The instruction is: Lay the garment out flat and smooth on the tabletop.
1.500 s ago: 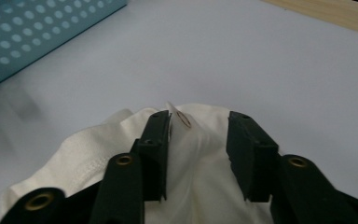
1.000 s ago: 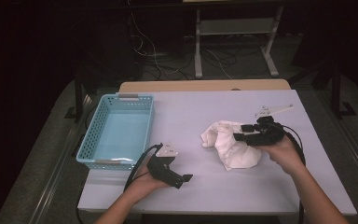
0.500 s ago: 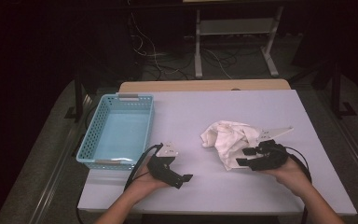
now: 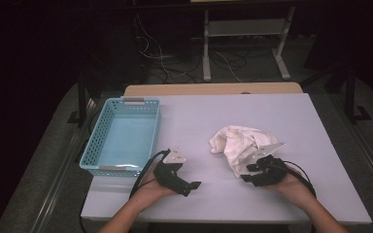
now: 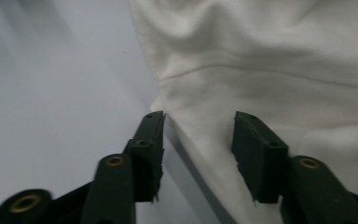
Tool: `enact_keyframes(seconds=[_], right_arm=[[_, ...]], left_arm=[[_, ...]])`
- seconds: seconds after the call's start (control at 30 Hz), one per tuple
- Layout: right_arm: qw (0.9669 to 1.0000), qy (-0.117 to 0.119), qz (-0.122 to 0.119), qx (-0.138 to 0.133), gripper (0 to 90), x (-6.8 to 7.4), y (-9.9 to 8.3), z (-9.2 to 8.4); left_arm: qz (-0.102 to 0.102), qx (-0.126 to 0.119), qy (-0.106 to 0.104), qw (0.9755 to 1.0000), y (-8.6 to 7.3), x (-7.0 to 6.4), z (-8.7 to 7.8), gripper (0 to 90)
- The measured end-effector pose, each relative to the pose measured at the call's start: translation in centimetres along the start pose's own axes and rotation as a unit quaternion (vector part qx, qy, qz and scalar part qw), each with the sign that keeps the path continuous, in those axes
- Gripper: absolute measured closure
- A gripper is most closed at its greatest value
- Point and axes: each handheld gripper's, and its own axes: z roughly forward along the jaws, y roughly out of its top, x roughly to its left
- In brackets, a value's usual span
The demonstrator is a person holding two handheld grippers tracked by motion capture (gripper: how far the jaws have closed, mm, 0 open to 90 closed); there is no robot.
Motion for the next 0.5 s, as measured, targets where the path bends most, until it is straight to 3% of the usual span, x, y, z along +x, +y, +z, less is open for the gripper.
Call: enact_keyframes(seconds=[0.2, 0.37, 0.5], right_arm=[[0.9999, -0.005, -0.013, 0.003, 85.9, -0.33, -0.17, -0.03], [0.9999, -0.001, -0.017, -0.003, 88.2, -0.46, -0.21, -0.1], [0.9994, 0.014, -0.001, -0.032, 88.4, -0.67, -0.02, -0.98]], left_arm=[[0.004, 0.001, 0.0, 1.0, 0.07, -0.04, 0.05, 0.0], [0.003, 0.0, 0.0, 1.0, 0.11, -0.1, 0.09, 0.0], [0.002, 0.0, 0.0, 1.0, 0.09, -0.08, 0.11, 0.0]])
